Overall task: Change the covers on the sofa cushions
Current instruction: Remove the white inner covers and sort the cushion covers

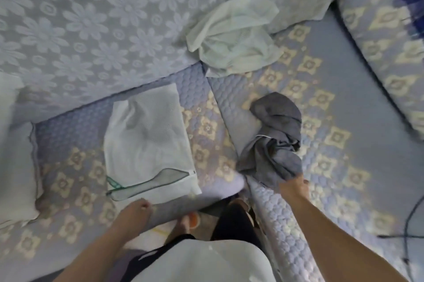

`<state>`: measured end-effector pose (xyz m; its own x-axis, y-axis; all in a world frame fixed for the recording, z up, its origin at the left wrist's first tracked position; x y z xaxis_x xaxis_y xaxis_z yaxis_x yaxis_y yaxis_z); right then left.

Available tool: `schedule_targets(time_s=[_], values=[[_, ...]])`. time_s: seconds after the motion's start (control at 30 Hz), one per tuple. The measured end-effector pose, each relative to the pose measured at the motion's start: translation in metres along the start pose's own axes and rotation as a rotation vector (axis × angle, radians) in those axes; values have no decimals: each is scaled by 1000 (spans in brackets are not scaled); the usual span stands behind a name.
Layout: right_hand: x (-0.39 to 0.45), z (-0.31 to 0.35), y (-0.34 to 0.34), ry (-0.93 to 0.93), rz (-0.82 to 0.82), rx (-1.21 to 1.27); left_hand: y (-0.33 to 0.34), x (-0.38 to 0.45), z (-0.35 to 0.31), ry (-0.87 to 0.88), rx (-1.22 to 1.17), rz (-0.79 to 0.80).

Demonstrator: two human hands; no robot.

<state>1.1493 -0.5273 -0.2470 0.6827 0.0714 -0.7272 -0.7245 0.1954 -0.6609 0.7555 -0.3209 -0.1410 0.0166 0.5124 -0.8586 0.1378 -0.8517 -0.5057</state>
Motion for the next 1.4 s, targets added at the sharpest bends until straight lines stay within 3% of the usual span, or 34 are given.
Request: schedule_targets(time_s=[0.07,0.23,0.3,0.4,0.43,0.5,0.57,0.63,0.7,0.8,0.83,0.9,0.97,1.07,1.1,1.13,1.2,1.27,1.4], values=[[30,-2,-14,77,4,39,5,-5,-44,26,-25,-36],[53,24,-28,13,405,21,22,-46,-154,173,-105,-110],[24,43,-45,-65,436,23,34,-64,-179,222,-50,-74],[-50,71,-108,-346,301,127,44,-96,-204,285,58,17],[-80,76,-134,-446,324,197,41,-108,-214,336,61,19],[-140,82,-188,-561,485,487,27,-126,-230,448,-13,-23],[-183,87,-244,-431,751,971,7,-144,-241,547,-73,-7],[-213,98,-287,-378,1088,1346,-10,-163,-250,637,-92,119],[-238,117,-324,-457,1235,1485,-21,-177,-257,707,-195,134],[-269,143,-354,-636,1203,1502,-39,-192,-263,655,-521,-150],[-280,151,-364,-702,1182,1498,-47,-199,-264,629,-691,-152],[-296,163,-388,-843,1075,1476,-68,-212,-261,606,-1021,-7],[-298,176,-408,-801,907,1454,-98,-220,-250,632,-1056,-34],[-294,192,-421,-462,769,1528,-146,-226,-240,542,-641,-687],[-297,197,-418,-383,741,1557,-152,-237,-245,547,-600,-835],[-303,201,-411,-359,748,1575,-148,-254,-254,630,-616,-883],[-320,213,-392,-423,817,1580,-121,-294,-275,872,-625,-749],[-346,219,-377,-609,823,1472,-83,-318,-288,977,-603,-572],[-393,217,-367,-1004,705,912,-43,-302,-301,814,-644,-550]])
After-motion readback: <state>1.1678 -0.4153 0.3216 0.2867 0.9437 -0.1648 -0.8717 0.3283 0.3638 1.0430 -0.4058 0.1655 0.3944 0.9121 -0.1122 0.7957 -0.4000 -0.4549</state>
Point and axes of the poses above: each hand's wrist, its own x-axis towards the middle knuckle, its own y-axis out of the palm, z = x × y, the point moved 2 cm from there along x, towards the middle knuckle, and after that the axes turned 9 degrees about x, right-handed, at the moved point
